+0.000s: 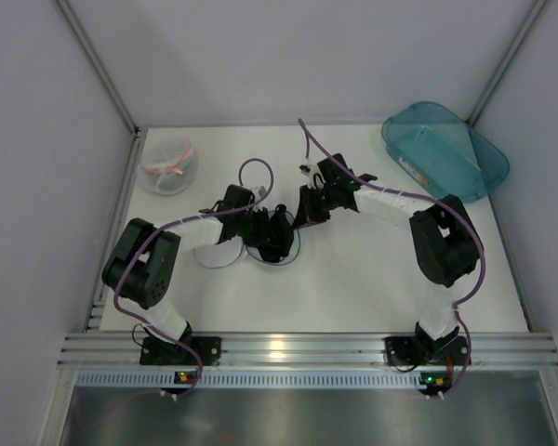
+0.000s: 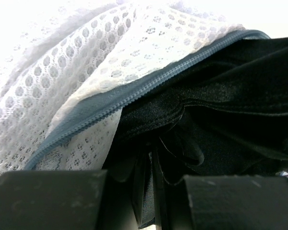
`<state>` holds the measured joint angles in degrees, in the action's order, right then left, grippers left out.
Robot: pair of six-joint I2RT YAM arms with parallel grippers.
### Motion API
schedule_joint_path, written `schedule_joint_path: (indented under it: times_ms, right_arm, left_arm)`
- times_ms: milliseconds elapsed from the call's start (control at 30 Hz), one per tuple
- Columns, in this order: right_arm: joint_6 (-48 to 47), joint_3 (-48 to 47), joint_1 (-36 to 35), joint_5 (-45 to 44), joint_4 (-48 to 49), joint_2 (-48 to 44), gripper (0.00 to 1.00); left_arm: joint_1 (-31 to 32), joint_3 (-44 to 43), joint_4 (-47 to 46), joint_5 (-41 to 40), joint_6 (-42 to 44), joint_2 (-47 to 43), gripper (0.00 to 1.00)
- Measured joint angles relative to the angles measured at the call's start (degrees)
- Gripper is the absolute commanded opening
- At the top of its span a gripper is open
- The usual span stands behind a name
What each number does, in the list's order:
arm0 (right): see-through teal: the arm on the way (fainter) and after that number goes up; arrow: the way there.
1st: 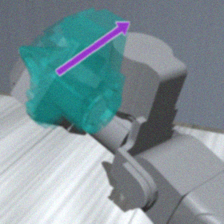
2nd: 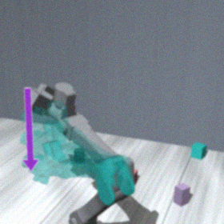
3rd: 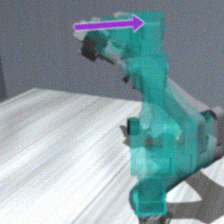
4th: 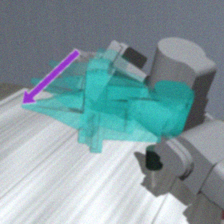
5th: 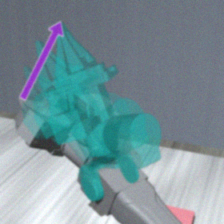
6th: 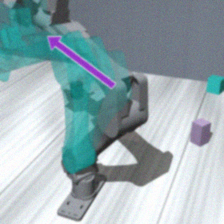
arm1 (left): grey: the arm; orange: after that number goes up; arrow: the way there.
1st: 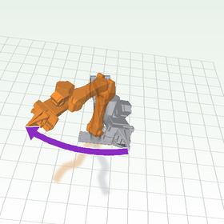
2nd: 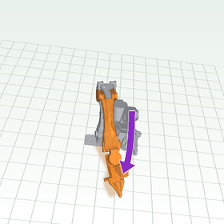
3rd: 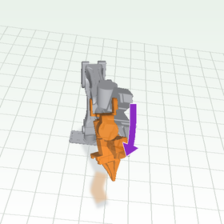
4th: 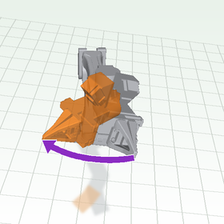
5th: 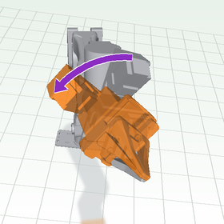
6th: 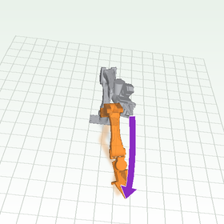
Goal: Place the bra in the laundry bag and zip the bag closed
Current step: Adjust the bra in the laundry bag.
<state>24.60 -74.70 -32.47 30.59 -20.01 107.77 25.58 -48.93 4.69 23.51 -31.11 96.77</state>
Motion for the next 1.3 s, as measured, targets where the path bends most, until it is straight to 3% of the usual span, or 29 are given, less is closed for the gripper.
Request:
schedule_joint_path:
  times_ms: [300, 533, 700, 833, 933, 1300]
  right_arm:
    - [0.0, 0.0, 0.0, 0.3, -0.8, -8.2, 0.00]
    - [-0.1, 0.5, 0.0, 0.8, -0.7, -10.7, 0.00]
    - [-0.1, 0.9, 0.0, 1.4, -0.7, -10.1, 0.00]
    - [-0.1, 0.9, 0.0, 1.7, -0.6, -10.1, 0.00]
    - [0.0, 1.2, 0.0, 2.3, -0.2, -10.1, 0.00]
    - [0.8, 2.5, 0.1, 4.3, 1.0, -10.1, 0.00]
  left_arm:
    - [0.3, -0.6, 0.5, -1.1, 0.0, 0.4, 0.17]
    - [0.9, -2.7, 3.6, -1.8, 1.6, -0.1, 0.28]
    - [1.2, -2.6, 8.1, -0.1, 3.4, -9.7, 0.34]
    - [1.3, -2.6, 8.9, 0.7, 4.6, -22.2, 0.34]
    - [1.5, -2.8, 8.6, 0.2, 5.3, -25.7, 0.32]
    - [4.7, -3.3, 3.0, -4.7, 4.0, -5.8, 0.30]
